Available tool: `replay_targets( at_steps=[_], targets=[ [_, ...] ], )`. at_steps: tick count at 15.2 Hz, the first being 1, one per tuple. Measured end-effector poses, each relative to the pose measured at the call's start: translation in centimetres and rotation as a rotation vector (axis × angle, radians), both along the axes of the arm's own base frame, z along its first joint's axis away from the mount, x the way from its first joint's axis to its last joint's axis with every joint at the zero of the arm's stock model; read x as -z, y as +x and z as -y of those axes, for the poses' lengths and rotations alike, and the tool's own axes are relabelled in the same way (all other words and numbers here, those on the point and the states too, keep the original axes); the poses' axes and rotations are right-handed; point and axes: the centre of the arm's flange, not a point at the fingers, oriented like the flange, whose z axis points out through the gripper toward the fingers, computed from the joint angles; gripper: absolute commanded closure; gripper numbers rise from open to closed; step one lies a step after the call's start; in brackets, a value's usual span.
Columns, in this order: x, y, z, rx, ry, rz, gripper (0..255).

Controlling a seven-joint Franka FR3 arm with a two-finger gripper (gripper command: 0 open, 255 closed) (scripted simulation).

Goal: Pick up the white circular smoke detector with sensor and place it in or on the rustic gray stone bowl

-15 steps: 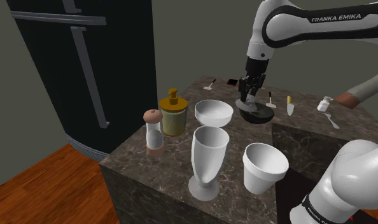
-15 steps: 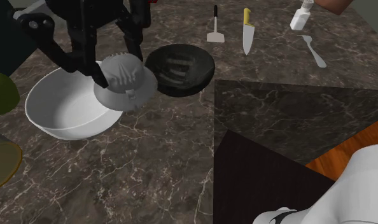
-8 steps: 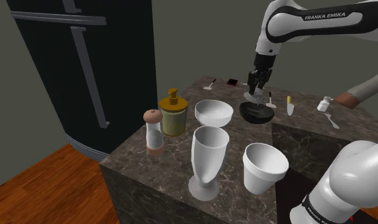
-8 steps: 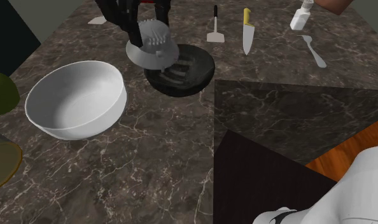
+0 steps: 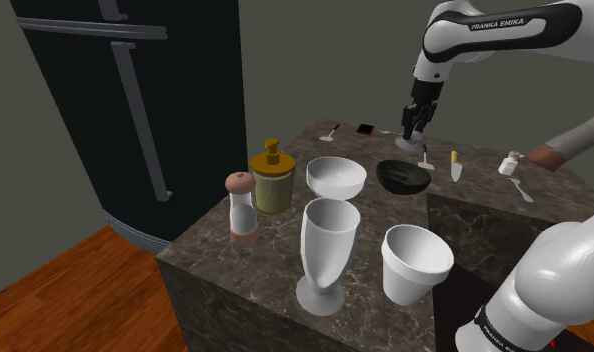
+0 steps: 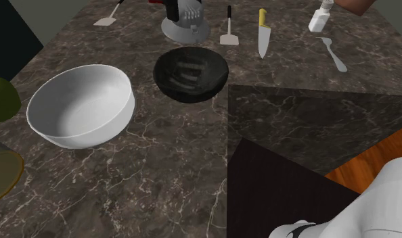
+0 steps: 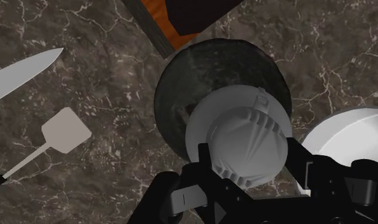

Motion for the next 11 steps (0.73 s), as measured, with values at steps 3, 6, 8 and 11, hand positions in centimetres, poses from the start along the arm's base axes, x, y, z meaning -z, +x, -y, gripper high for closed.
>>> replay_targets(
  at_steps=[3, 6, 8, 11],
  targets=[
    [1.4, -0.1, 0.2, -0.001, 0.000, 0.000, 255],
    [3.0, 0.0, 0.3, -0.001, 0.000, 0.000, 255],
    [4.0, 0.1, 0.3, -0.001, 0.000, 0.000, 255],
    [5.6, 0.0, 0.3, -0.001, 0.000, 0.000, 255]
  ],
)
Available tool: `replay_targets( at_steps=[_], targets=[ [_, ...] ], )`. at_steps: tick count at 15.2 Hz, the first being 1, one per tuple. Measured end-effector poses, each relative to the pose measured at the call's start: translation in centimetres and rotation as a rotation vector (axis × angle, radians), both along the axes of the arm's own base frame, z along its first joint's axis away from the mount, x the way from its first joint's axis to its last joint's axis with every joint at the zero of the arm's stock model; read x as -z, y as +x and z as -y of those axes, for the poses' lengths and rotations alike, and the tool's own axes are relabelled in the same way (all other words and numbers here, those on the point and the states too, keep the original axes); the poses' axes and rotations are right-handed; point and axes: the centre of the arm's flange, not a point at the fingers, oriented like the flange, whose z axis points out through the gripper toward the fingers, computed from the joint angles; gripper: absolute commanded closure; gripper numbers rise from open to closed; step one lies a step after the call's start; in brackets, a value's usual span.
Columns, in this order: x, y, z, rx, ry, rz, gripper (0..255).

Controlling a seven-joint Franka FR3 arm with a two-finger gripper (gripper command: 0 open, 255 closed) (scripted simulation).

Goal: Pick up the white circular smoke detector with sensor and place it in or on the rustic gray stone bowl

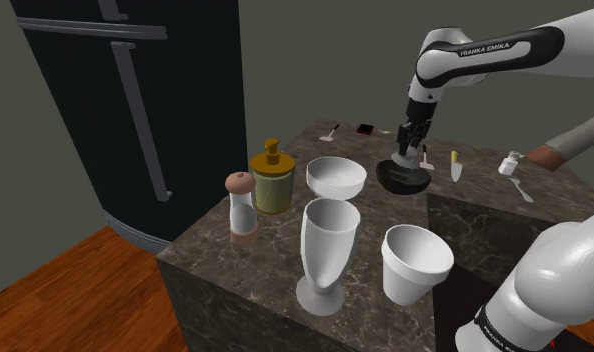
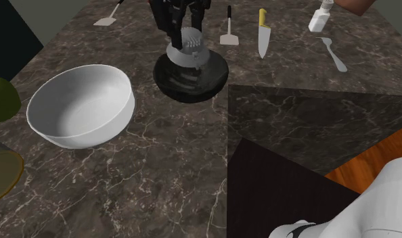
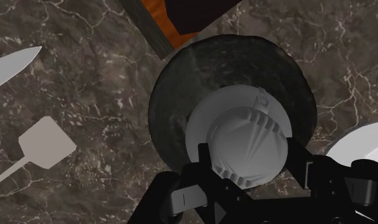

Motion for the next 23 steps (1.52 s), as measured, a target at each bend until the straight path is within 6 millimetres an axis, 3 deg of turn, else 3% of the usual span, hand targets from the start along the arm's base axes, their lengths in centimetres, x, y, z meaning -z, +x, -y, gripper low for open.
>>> replay_targets(
  at_steps=[5, 10, 11, 17, 21, 23],
  targets=[
    [2.6, 0.0, 0.0, 0.000, 0.000, 0.000, 255],
    [2.8, 0.0, 0.0, 0.000, 0.000, 0.000, 255],
    [2.8, 0.0, 0.0, 0.000, 0.000, 0.000, 0],
    [2.8, 0.0, 0.0, 0.000, 0.000, 0.000, 0],
    [-1.0, 0.0, 0.0, 0.000, -0.001, 0.002, 0],
    [-1.8, 0.0, 0.1, 0.000, 0.000, 0.001, 0]
  ],
)
